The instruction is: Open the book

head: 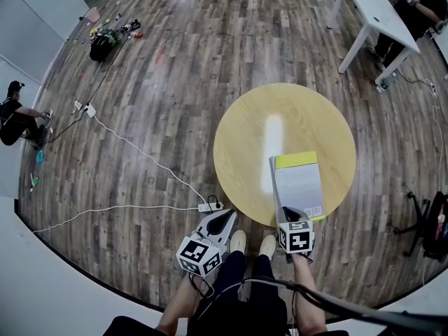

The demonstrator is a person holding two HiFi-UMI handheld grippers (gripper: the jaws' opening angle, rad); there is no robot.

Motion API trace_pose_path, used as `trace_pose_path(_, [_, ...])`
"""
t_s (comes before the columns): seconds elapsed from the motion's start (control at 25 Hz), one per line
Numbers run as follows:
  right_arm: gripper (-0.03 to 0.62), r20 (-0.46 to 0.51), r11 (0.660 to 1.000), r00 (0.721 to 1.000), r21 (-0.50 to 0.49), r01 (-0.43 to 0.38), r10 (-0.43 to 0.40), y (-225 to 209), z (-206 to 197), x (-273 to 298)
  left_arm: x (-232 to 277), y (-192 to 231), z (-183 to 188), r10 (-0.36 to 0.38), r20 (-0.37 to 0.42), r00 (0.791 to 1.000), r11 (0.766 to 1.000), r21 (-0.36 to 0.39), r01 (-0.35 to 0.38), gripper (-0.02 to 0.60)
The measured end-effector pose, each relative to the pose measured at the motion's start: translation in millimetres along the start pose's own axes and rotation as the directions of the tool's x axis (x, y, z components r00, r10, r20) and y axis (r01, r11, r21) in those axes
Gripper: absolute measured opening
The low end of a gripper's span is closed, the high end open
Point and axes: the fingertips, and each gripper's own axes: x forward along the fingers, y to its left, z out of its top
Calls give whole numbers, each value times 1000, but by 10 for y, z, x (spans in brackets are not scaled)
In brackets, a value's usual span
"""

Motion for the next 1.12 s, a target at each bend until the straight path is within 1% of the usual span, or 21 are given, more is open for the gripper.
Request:
trace_pose_path(0.36, [5,81,999,996,28,41,-44,-254,237,-432,125,-192,303,-25,32,999,998,51,23,-5])
trace_pose_path(0.6, [5,139,994,986,58,89,-97,-549,370,-751,275,-445,494,-74,47,996,993,95,69,-5])
trace_pose_path(0.84, [5,170,986,974,102,133,-149,-918,397,-1004,492,-704,607,-115,40,993,986,129,109,-5])
trace_pose_path(1.12, [5,188,974,963,151,168,-195,-1334,355,-1191,761,-918,708,-141,28,990,978,161,135,-5])
